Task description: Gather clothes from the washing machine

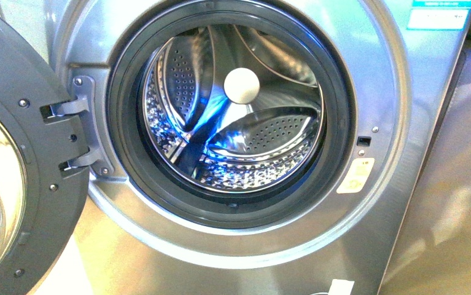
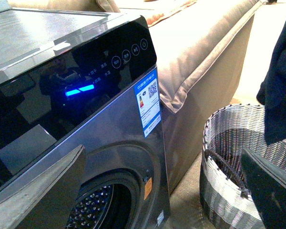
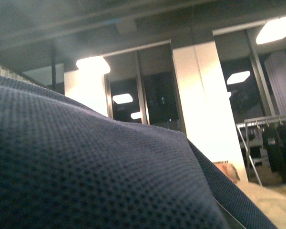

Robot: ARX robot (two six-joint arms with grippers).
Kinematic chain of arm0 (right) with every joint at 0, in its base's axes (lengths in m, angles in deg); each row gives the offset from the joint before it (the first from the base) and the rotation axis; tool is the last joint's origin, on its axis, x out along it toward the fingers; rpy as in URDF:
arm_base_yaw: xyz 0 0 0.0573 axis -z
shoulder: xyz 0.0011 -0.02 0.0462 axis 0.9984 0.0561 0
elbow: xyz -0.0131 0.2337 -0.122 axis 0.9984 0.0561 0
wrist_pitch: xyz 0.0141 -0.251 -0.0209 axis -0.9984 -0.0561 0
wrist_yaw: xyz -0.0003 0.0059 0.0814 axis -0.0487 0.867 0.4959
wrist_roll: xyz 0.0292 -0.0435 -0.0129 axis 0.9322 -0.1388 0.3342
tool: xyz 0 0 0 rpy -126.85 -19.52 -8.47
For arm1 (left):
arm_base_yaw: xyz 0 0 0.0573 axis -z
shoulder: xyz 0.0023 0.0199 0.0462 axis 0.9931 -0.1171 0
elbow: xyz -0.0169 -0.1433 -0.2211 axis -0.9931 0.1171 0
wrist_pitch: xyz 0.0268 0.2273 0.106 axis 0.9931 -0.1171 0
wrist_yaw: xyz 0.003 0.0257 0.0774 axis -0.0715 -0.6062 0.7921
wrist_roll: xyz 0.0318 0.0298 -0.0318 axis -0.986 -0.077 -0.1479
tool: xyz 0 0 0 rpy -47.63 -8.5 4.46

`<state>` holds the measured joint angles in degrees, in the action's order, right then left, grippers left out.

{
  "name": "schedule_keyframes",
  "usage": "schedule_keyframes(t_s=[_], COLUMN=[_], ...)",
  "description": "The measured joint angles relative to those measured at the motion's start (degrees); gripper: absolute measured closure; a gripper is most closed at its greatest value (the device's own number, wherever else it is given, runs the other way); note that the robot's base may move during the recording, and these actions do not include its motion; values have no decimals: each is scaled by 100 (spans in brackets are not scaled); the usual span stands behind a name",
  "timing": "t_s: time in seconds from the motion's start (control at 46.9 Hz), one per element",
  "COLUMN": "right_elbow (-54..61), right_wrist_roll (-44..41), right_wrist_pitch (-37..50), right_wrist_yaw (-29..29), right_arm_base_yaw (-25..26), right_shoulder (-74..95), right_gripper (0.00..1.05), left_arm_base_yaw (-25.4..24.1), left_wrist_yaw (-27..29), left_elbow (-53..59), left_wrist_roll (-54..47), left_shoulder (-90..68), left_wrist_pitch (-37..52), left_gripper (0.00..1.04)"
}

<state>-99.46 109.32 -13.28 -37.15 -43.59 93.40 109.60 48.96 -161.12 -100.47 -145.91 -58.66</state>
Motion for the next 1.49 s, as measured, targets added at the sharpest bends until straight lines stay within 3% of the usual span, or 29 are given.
schedule_keyframes(t_s=[0.192, 0.406, 0.534, 0.768, 0.982, 1.046, 1.281, 1.494], right_elbow=[1036, 1982, 2435, 2522, 2522, 2522, 2511, 2138], right_wrist_roll=[-184, -1250, -2323, -3147, -3598, -3681, -3738, -4030], right_wrist_pitch=[-577, -2457, -3156, -3053, -3475, -3724, -3884, -4629], right_wrist_yaw=[726, 1856, 1871, 1488, 1554, 1624, 1829, 2267], right_arm_base_yaw=[127, 203, 212, 420, 442, 400, 380, 531], right_shoulder=[59, 44, 232, 1187, 1467, 1436, 1110, 601], right_gripper=[98, 98, 98, 98, 60, 45, 6, 7], left_arm_base_yaw=[0, 0, 0, 0, 0, 0, 0, 0], left_wrist_yaw=[0, -2, 0, -2, -2, 0, -2, -2], left_elbow=[0, 0, 0, 0, 0, 0, 0, 0], left_wrist_roll=[2, 0, 0, 0, 0, 0, 0, 0], left_shoulder=[0, 0, 2, 2, 2, 2, 2, 2], left_wrist_pitch=[0, 0, 0, 0, 0, 0, 0, 0], left_gripper=[6, 6, 6, 6, 6, 6, 6, 6])
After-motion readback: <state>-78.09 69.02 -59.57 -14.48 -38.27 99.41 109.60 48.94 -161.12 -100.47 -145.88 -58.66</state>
